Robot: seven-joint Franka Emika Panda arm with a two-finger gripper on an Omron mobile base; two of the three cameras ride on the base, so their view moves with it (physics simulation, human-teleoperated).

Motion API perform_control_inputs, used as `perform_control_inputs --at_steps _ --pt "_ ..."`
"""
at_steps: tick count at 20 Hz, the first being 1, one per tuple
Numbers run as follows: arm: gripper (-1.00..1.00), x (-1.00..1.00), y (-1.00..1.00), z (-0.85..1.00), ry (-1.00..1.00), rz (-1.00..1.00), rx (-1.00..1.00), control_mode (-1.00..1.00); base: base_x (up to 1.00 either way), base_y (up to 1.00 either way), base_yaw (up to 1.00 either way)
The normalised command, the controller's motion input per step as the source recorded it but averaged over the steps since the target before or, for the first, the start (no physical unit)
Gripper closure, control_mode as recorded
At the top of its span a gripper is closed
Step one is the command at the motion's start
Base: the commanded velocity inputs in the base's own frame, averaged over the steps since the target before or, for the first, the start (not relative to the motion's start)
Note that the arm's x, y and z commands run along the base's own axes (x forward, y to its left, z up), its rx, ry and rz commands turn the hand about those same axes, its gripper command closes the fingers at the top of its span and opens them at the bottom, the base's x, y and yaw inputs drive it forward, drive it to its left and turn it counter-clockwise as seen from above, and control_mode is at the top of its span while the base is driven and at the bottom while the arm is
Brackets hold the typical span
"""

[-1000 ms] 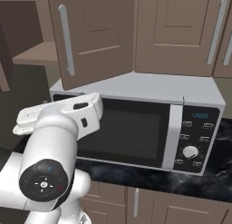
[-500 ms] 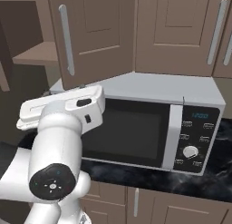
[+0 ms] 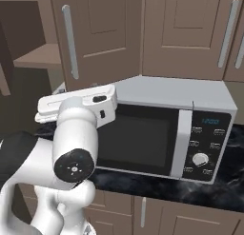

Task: Close all open cabinet doors.

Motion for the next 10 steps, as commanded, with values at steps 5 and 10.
perform_control_inputs --at_steps 5,10 --pt "-1.0 0.59 -0.01 -0.32 0.0 0.0 0.01 -1.0 0.0 0.0 0.0" --pt "-1.0 0.54 0.0 -0.21 -0.06 0.0 0.0 -1.0 0.0 0.0 0.0"
